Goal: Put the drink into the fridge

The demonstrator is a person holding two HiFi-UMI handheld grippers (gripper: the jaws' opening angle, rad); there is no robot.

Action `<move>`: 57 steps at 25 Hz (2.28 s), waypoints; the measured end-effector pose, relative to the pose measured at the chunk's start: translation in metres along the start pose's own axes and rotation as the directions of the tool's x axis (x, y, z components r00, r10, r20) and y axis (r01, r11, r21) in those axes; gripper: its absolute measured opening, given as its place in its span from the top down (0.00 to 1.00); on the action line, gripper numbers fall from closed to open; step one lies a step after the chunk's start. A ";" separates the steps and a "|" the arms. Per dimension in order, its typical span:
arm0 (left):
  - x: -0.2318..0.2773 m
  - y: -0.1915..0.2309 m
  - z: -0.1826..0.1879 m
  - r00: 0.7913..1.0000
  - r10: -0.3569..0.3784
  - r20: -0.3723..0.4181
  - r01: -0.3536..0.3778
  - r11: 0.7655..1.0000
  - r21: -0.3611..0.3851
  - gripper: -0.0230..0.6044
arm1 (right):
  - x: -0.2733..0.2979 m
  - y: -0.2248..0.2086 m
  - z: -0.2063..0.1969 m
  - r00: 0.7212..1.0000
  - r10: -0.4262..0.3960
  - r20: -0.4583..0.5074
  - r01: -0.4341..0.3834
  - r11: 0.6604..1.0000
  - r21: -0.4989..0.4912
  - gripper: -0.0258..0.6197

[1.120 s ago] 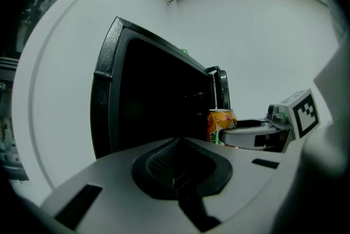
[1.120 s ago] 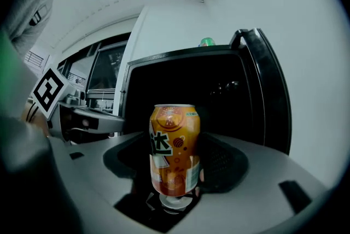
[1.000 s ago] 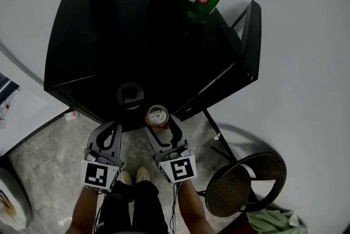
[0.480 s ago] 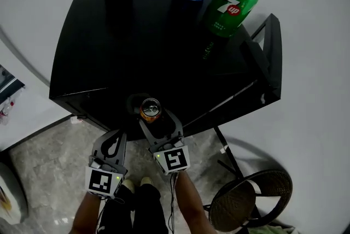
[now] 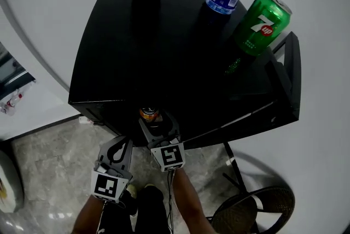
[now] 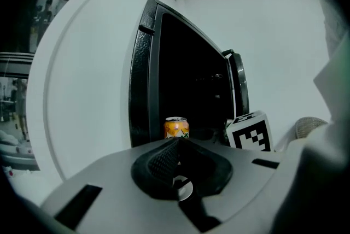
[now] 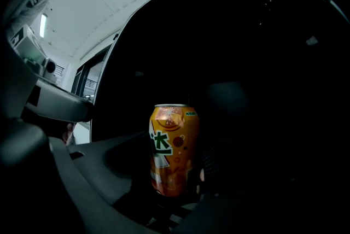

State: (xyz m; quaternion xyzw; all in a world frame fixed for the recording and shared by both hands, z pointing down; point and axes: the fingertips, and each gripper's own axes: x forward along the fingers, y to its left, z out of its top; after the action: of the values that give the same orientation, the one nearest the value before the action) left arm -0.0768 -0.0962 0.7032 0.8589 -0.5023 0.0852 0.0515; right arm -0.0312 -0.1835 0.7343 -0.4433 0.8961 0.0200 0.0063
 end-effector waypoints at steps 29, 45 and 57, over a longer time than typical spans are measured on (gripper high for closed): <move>-0.018 0.019 0.000 0.998 0.067 -0.015 -0.067 0.997 -0.025 0.96 | 0.022 0.019 -0.010 1.000 -0.018 -0.015 0.017 0.999 -0.038 0.50; -0.036 0.020 0.031 0.998 0.054 0.034 -0.054 0.999 -0.004 0.96 | -0.021 0.011 0.034 0.996 -0.092 -0.009 0.092 0.996 -0.019 0.50; -0.069 0.005 0.111 0.999 0.020 0.026 -0.019 1.000 -0.012 0.96 | -0.072 0.015 0.130 0.992 -0.103 -0.076 0.104 0.994 0.018 0.51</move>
State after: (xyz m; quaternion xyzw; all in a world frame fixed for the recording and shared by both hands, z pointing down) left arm -0.1040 -0.0588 0.5808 0.8548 -0.5117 0.0715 0.0490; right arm 0.0003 -0.1119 0.6072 -0.4895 0.8717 -0.0069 -0.0212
